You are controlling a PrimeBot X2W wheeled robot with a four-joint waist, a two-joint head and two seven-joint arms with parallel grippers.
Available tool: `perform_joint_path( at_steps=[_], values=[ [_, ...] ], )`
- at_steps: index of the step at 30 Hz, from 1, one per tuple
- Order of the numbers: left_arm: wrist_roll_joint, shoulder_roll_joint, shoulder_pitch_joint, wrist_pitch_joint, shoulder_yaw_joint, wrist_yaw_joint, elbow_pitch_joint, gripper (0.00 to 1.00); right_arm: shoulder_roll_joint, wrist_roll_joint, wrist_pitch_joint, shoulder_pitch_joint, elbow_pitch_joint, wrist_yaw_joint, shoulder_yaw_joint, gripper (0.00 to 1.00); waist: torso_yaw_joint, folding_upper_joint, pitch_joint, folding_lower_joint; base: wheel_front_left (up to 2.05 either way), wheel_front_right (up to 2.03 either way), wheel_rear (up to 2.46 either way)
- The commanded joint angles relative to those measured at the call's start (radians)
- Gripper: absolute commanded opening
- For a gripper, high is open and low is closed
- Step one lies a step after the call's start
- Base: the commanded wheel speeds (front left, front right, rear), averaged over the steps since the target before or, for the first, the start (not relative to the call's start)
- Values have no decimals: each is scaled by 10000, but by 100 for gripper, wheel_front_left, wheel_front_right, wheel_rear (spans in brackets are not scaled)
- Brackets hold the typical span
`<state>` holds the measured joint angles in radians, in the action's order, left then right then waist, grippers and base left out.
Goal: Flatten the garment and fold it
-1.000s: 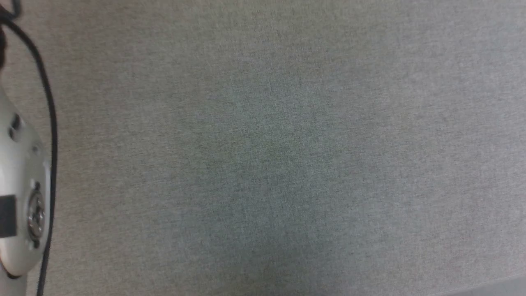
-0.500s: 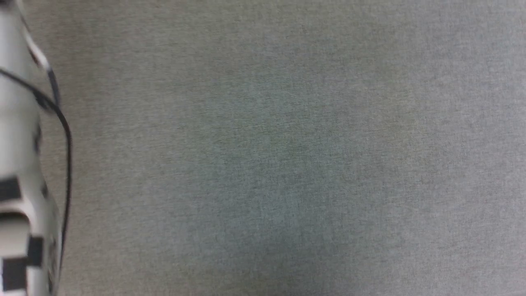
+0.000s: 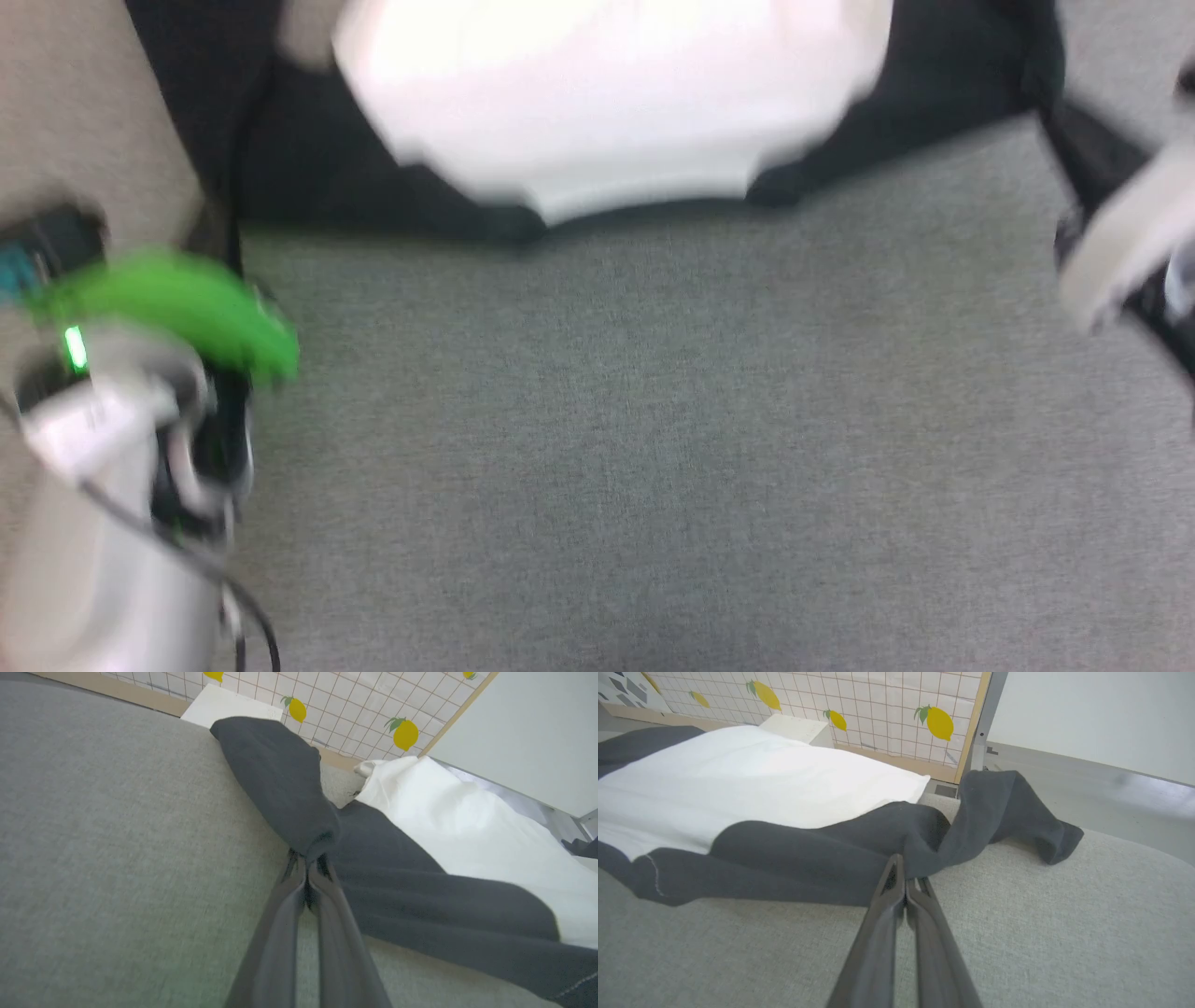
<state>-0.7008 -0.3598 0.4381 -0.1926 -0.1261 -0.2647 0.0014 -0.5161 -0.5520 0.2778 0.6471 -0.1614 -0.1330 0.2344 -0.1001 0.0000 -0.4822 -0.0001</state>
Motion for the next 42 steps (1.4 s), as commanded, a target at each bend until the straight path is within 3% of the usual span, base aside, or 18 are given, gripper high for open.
perform_joint_path(
  at_steps=[1, 9, 15, 21, 27, 35, 36, 37, 38, 39, 42],
  values=[
    [-187, -107, -769, -81, 136, -205, -336, 0, 62, 72, 75, -728, 287, 23, -353, 0, 133, 0, 947, 1, 0, 0, 0],
    [-861, 81, -4074, -724, 149, -693, -1888, 0, 1505, 748, 842, -4552, 1946, 23, -2494, 0, 463, 0, 2081, 1, 0, 0, 0],
    [-1102, -5, -5412, -904, 330, -887, -2411, 0, 2453, 1111, 1828, -6288, 3127, 23, -3466, 0, 669, 0, 2504, 1, 0, 0, 0],
    [-1320, 136, -6486, -1023, 276, -1023, -2661, 0, 2926, 1773, 3289, -7615, 3843, 23, -3984, 0, 741, 0, 2698, 1, 0, 0, 0],
    [-1469, 467, -6644, -766, -20, -656, -1938, 0, 3434, 2309, 3909, -8263, 3494, 23, -3938, 0, 757, 0, 2726, 1, 0, 0, 0],
    [-1687, 1260, -6057, -33, -383, 24, -345, 0, 3876, 2756, 2897, -7957, 1876, 23, -3585, 0, 677, 0, 2744, 1, 0, 0, 0],
    [-1653, 1337, -5976, 102, -416, 75, -137, 6, 3947, 2751, 2764, -7923, 1661, 23, -3520, 0, 668, 0, 2769, 1, 0, 0, 0],
    [-1635, 1395, -5925, 189, -442, 112, 10, 46, 3980, 2738, 2643, -7898, 1538, 23, -3454, 0, 664, 0, 2792, 1, 0, 0, 0],
    [-1623, 1438, -5876, 227, -507, 177, 180, 100, 4007, 2698, 2474, -7883, 1428, 23, -3376, 80, 662, 0, 2833, 1, 0, 0, 0],
    [-1610, 1455, -5843, 247, -555, 231, 292, 100, 4020, 2658, 2386, -7902, 1346, 23, -3337, 100, 666, 0, 2872, 1, 0, 0, 0],
    [-1612, 1491, -5810, 273, -648, 335, 448, 100, 4056, 2620, 1861, -8027, 1385, 23, -3457, 100, 692, 0, 3064, 1, 0, 0, 0]
  ],
)
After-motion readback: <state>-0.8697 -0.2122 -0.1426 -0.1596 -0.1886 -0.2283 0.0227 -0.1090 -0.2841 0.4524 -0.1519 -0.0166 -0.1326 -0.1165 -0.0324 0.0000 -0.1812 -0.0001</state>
